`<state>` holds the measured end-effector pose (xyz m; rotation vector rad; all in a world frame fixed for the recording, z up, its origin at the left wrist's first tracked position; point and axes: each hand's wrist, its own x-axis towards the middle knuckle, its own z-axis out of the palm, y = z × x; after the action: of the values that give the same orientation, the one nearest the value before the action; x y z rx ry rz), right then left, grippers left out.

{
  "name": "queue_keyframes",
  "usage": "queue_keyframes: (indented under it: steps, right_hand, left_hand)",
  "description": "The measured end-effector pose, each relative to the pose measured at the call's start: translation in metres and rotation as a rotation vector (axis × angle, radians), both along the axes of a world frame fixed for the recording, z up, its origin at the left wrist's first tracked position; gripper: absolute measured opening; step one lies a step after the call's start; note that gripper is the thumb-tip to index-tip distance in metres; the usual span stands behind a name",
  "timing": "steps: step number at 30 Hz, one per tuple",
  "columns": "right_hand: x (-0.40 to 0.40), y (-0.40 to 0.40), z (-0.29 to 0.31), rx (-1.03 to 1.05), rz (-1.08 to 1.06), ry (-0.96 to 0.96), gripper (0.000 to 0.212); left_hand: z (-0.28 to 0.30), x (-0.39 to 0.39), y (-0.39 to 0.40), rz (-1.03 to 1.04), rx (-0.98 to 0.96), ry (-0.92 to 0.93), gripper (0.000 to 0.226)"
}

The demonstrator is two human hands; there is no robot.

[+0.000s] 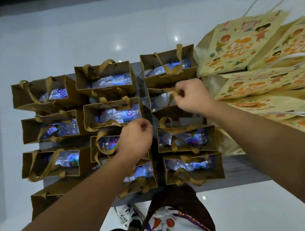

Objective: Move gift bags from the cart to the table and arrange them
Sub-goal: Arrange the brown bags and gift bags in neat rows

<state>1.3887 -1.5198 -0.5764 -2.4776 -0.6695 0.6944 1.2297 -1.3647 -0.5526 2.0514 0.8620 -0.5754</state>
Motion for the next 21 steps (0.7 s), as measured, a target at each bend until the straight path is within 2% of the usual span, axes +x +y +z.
queue_keyframes:
  steps: [2,5,9,11,12,14,17,18,21]
  right_hand:
    - [0.010,0.001,0.023,-0.042,-0.049,0.060,0.027]
    - [0.012,0.003,0.067,-0.012,-0.068,0.000,0.032]
    - [-0.004,0.013,0.136,0.062,0.015,-0.096,0.028]
    - [-0.016,0.019,0.171,0.108,0.067,-0.164,0.031]
    - [-0.023,0.022,0.188,0.133,0.087,-0.199,0.034]
    - [-0.038,0.031,0.219,0.183,0.105,-0.245,0.035]
    - [-0.066,0.047,0.260,0.218,0.099,-0.319,0.032]
    - [-0.076,0.053,0.272,0.218,0.101,-0.346,0.030]
    - [-0.106,0.074,0.302,0.227,0.104,-0.409,0.021]
  left_hand:
    - [0.014,0.008,0.000,-0.024,-0.005,-0.049,0.011]
    - [0.036,0.022,-0.001,-0.081,0.045,-0.131,0.018]
    - [0.074,0.035,-0.001,-0.144,0.054,-0.317,0.075]
    - [0.102,0.041,0.001,-0.244,0.096,-0.437,0.090]
    - [0.117,0.042,0.003,-0.310,0.139,-0.479,0.090]
    - [0.148,0.041,0.010,-0.378,0.209,-0.546,0.073]
    - [0.196,0.023,0.027,-0.257,0.140,-0.652,0.017]
    - [0.209,0.014,0.034,-0.214,0.113,-0.668,0.005]
    - [0.244,-0.018,0.065,-0.069,0.075,-0.695,0.009]
